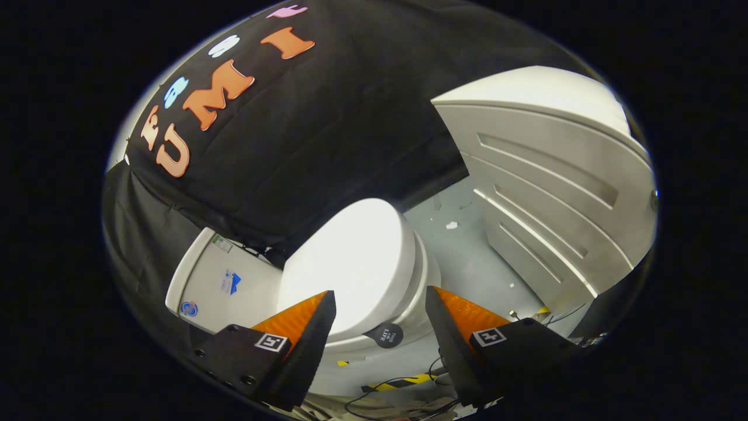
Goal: Open the toilet lid.
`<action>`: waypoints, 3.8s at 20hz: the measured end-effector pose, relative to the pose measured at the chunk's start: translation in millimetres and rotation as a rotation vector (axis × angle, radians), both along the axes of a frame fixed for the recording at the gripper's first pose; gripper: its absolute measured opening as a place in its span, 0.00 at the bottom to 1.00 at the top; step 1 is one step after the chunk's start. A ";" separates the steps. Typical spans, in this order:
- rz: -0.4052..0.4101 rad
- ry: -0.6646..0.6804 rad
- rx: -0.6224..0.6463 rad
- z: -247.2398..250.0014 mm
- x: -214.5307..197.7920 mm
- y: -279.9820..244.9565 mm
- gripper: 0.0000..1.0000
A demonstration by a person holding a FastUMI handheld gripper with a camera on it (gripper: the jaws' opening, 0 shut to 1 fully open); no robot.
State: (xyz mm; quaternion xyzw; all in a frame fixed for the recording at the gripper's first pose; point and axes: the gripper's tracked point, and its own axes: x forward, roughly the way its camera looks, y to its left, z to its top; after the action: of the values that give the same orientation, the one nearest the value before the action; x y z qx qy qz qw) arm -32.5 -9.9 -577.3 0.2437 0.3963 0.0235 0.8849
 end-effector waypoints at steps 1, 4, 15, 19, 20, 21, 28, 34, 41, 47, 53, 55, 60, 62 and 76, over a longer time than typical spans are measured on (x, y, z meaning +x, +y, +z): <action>0.001 0.026 0.022 -12.6 -5.5 3.5 0.99; -0.054 0.102 0.108 -51.8 -15.0 4.7 0.99; -0.092 0.348 0.471 -117.9 -46.3 40.7 0.74; -0.113 0.328 0.533 -109.6 -34.2 44.9 0.38; -0.098 0.334 0.531 -110.2 -34.6 46.0 0.38; -0.111 0.328 0.532 -107.9 -33.4 43.5 0.31; -0.152 0.326 0.547 -96.6 -27.9 47.0 0.08; -0.175 0.286 0.449 -85.1 -16.6 52.2 0.08; -0.108 0.235 0.377 -33.1 -6.0 66.7 0.08; -0.078 0.170 0.331 15.0 0.5 91.3 0.08; -0.051 0.119 0.285 54.6 4.3 121.6 0.08; -0.045 0.102 0.282 67.2 3.7 132.4 0.08; -0.001 0.066 0.231 92.5 3.4 162.3 0.08; 0.018 0.055 0.208 100.9 2.3 173.3 0.09; 0.162 -0.046 0.043 152.6 -3.9 277.1 0.08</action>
State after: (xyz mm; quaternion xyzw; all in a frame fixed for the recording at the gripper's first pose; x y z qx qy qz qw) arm -36.4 267.2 -424.6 0.2292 0.3934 0.1090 0.8836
